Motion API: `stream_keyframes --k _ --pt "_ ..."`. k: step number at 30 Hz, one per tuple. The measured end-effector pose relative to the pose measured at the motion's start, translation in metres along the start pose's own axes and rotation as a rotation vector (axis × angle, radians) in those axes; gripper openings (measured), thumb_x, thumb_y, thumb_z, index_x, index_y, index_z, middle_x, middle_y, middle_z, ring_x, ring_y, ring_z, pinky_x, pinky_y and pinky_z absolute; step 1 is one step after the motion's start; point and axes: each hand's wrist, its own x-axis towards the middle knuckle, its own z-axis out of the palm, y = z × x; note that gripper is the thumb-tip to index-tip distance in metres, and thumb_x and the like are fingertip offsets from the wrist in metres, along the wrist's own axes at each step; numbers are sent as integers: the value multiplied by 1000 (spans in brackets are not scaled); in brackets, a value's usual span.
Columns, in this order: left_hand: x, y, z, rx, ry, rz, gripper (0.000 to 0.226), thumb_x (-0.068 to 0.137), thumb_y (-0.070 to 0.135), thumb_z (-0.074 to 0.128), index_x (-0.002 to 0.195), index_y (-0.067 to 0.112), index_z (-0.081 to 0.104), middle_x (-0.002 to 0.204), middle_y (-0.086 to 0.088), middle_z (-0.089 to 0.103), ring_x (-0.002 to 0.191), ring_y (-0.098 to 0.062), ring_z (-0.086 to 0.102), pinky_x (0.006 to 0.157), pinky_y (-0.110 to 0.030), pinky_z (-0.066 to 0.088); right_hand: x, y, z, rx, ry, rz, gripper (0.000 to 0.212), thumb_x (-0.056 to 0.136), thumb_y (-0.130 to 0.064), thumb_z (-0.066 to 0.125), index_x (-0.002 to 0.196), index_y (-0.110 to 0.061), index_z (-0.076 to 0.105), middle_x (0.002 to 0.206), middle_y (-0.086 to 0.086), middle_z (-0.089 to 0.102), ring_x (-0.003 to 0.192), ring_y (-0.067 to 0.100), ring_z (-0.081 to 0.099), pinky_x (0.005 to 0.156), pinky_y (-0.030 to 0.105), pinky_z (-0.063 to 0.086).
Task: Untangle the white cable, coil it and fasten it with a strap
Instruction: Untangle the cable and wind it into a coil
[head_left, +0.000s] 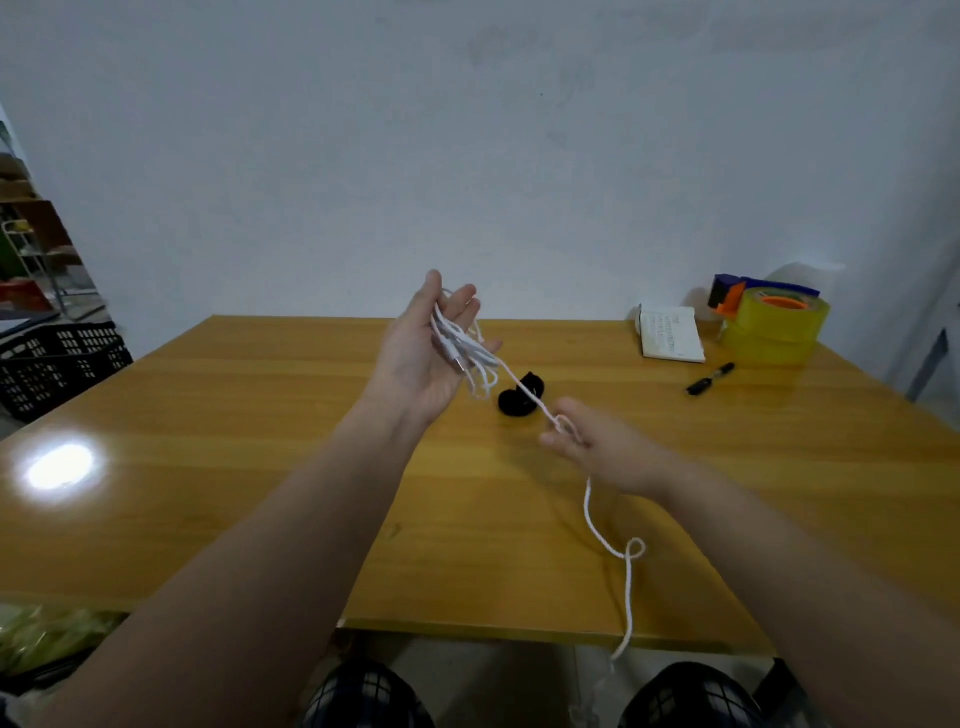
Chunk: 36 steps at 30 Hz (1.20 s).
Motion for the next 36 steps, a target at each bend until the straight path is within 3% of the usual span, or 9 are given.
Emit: stream_keyframes --k 3,5,10,13,15,20,25,28,36 --pt "4 -11 5 141 15 20 27 96 35 50 85 13 59 96 -8 56 73 -11 67 83 -41 44 -7 -20 16 -490 -100 -97 39 99 -38 32 138 -31 29 117 5 61 101 26 59 79 37 47" --pt "3 -16 8 307 30 82 27 96 37 50 87 14 62 71 -4 47 47 -14 50 58 -30 40 -10 -33 19 -631 -83 -184 39 100 -35 29 139 -30 30 121 5 59 106 28 57 70 33 39" --pt "0 -23 -4 715 96 265 25 98 35 49 83 18 60 68 -8 53 52 -11 54 53 -26 43 -13 -47 7 -590 53 -266 31 99 -40 32 120 -28 51 111 -1 60 104 23 56 71 35 44" --pt "-5 -28 -6 988 4 271 37 101 35 39 73 21 60 90 -12 71 83 -8 66 76 -22 48 -11 -43 -4 -243 49 -206 28 97 -36 43 112 -22 63 86 -12 59 84 8 55 75 34 47" --pt "-15 -29 3 1131 -82 221 44 103 31 36 65 19 55 80 -7 70 72 -4 65 70 -16 48 -9 -40 -7 45 87 -185 22 93 -24 55 100 -8 68 71 -16 56 67 -4 53 61 24 45" --pt "-19 -34 12 1504 -184 159 39 102 29 36 66 15 37 67 -8 53 64 -28 55 58 -32 39 -11 -42 -15 486 76 -12 15 84 -11 67 87 3 65 75 12 65 60 13 57 47 23 50" --pt "-24 -37 10 1586 -249 32 36 102 34 32 71 17 39 63 -9 55 40 -16 53 38 -23 41 -12 -35 -18 474 41 35 15 88 -17 62 83 -3 59 78 10 57 65 18 57 46 28 50" --pt "-19 -35 8 1810 -249 160 40 102 36 32 66 17 34 64 -6 48 59 -24 49 55 -29 34 -10 -28 -17 499 64 123 21 94 -23 54 87 -3 54 82 11 59 70 22 64 51 32 54" --pt "-28 -37 -14 1214 -240 -2 34 99 28 45 75 16 25 50 1 23 37 -12 20 42 -22 18 -2 12 -10 452 400 298 30 97 -27 48 74 -15 65 61 2 37 54 12 31 50 24 24"
